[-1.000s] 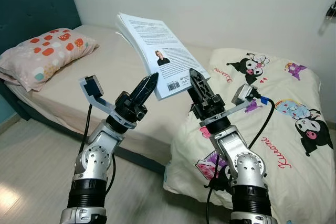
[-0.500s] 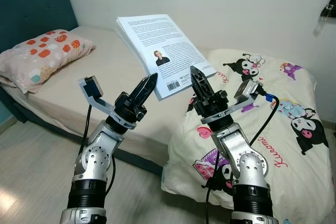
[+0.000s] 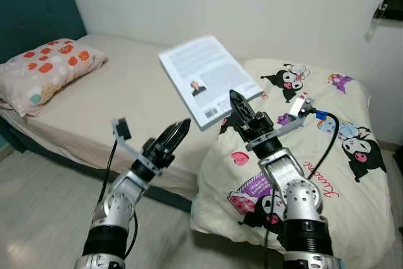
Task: Clean up the room
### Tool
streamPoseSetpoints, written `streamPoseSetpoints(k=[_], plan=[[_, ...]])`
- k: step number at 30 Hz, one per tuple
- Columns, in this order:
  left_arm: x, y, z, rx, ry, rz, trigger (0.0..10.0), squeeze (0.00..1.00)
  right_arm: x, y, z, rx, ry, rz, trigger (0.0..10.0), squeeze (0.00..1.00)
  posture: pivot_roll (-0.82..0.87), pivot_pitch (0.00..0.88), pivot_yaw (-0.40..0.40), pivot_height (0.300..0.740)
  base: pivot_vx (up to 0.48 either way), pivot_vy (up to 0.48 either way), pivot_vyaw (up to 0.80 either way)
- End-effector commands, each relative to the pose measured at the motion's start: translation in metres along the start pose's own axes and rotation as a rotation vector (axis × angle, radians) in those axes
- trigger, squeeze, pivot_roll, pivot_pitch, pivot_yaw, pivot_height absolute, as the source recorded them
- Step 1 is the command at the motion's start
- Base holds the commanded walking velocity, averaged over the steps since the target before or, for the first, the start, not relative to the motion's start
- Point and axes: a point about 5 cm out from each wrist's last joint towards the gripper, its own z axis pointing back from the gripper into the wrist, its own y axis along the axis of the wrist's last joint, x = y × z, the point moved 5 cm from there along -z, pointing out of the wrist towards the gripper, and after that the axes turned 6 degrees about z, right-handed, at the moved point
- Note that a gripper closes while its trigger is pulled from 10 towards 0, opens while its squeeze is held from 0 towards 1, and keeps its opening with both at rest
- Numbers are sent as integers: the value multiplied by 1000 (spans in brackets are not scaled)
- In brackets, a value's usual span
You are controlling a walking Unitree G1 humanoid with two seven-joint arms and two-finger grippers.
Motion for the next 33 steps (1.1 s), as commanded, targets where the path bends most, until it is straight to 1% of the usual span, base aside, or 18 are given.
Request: streamPoseSetpoints(k=[1,2,3,4,5,6,7,8,9,10,12,14,16,18,20,21,24,33], plan=[[-29,-7,23,-21,149,-8,10000,1000,22,-21,7,-95,-111,98,0,0,-189,87,-33,740,0,0,0],[-57,-12,44,-41,331,-29,10000,1000,42,-37,18,-194,-182,224,0,0,-185,86,-34,740,0,0,0],[-57,-12,44,-41,331,-29,10000,1000,42,-37,18,-194,-182,224,0,0,-185,86,-34,740,0,0,0],[-87,-19,74,-78,568,-63,10000,1000,63,-48,32,-259,-264,307,0,0,-184,89,-34,740,0,0,0],[-108,-25,101,-118,754,-89,10000,1000,78,-60,45,-341,-318,390,0,0,-184,88,-34,740,0,0,0],[-108,-25,101,-118,754,-89,10000,1000,78,-60,45,-341,-318,390,0,0,-184,88,-34,740,0,0,0],[-120,-31,125,-164,888,-107,10000,1000,92,-69,58,-416,-362,465,2471,0,-185,87,-34,740,0,0,0],[-128,-39,150,-204,978,-115,10000,0,107,-84,76,-529,-404,567,10000,0,-185,87,-33,740,0,0,775],[-132,-48,170,-256,1045,-129,10000,0,120,-95,94,-617,-442,634,10000,0,-182,88,-33,740,0,0,775],[-132,-48,170,-256,1045,-129,10000,0,120,-95,94,-617,-442,634,10000,0,-182,88,-33,740,0,0,775],[-135,-62,195,-322,1123,-142,10000,0,135,-108,120,-713,-487,692,10000,0,-177,87,-34,740,0,0,772],[-135,-62,195,-322,1123,-142,10000,0,135,-108,120,-713,-487,692,10000,0,-177,87,-34,740,0,0,769],[-136,-78,222,-407,1205,-155,10000,0,141,-116,134,-755,-498,719,10000,0,-184,85,-31,740,0,0,772],[-136,-78,222,-407,1205,-155,10000,0,141,-116,134,-755,-498,719,10000,0,-184,85,-31,740,0,0,775],[-135,-92,244,-475,1272,-162,10000,0,140,-119,131,-743,-474,746,10000,0,-196,81,-27,740,0,0,775],[-134,-96,249,-491,1285,-164,10000,0,138,-119,128,-732,-460,756,10000,0,-197,82,-26,740,0,0,775],[-133,-101,256,-524,1302,-167,10000,0,132,-117,117,-701,-418,788,10000,0,-197,82,-24,740,320,0,775],[-132,-104,253,-548,1281,-180,10000,0,118,-111,93,-627,-336,866,10000,0,-195,69,-24,740,480,0,775]])
